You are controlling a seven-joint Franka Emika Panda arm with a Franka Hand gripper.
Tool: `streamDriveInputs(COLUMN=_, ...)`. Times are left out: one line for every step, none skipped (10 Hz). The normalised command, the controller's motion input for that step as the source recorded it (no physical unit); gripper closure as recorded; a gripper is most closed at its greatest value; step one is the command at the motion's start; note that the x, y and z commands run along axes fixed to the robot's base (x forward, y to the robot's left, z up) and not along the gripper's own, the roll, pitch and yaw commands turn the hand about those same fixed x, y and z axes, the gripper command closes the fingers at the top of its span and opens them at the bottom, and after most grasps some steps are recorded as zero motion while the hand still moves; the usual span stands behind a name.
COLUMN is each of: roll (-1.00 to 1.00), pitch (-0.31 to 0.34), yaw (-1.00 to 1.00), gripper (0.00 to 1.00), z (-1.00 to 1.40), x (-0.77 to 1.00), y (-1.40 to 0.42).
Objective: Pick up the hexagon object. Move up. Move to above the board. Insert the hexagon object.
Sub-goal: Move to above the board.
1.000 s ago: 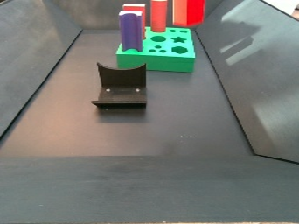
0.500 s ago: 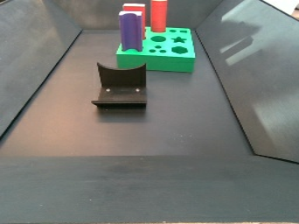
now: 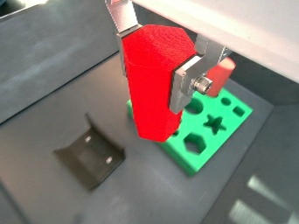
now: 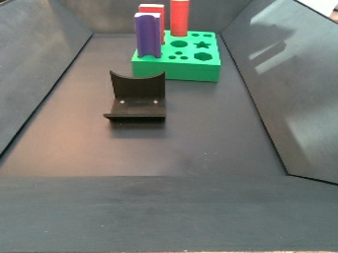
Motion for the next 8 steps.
streamDriveInputs(roll=0.00, pitch=-0.053, yaw=0.02, gripper=1.00, z=-0.02, x=-0.01, y=-1.00)
streamDriveInputs(roll=0.00, pitch=-0.038, yaw=0.02, gripper=1.00, z=-0.02, x=-0.01, y=-1.00)
streamDriveInputs(roll=-0.01, pitch=-0.025, yaw=0.01, gripper=1.00, z=-0.02, x=-0.01, y=-1.00)
streamDriveInputs(roll=-0.01, pitch=-0.019, yaw=0.01, gripper=1.00, z=-0.02, x=-0.01, y=-1.00)
streamDriveInputs(roll=0.00, pitch=-0.002, yaw=0.01, gripper=1.00, z=-0.02, x=0.01, y=-1.00)
streamDriveInputs(roll=-0.01, pitch=0.010, yaw=0.01, gripper=1.00, z=-0.02, x=0.02, y=-1.00)
streamDriveInputs(roll=0.00, pitch=0.020, yaw=0.00, gripper=1.00, z=-0.02, x=0.05, y=-1.00)
streamDriveInputs(roll=-0.01, pitch=0.029, yaw=0.01, gripper=1.00, z=-0.02, x=0.07, y=-1.00)
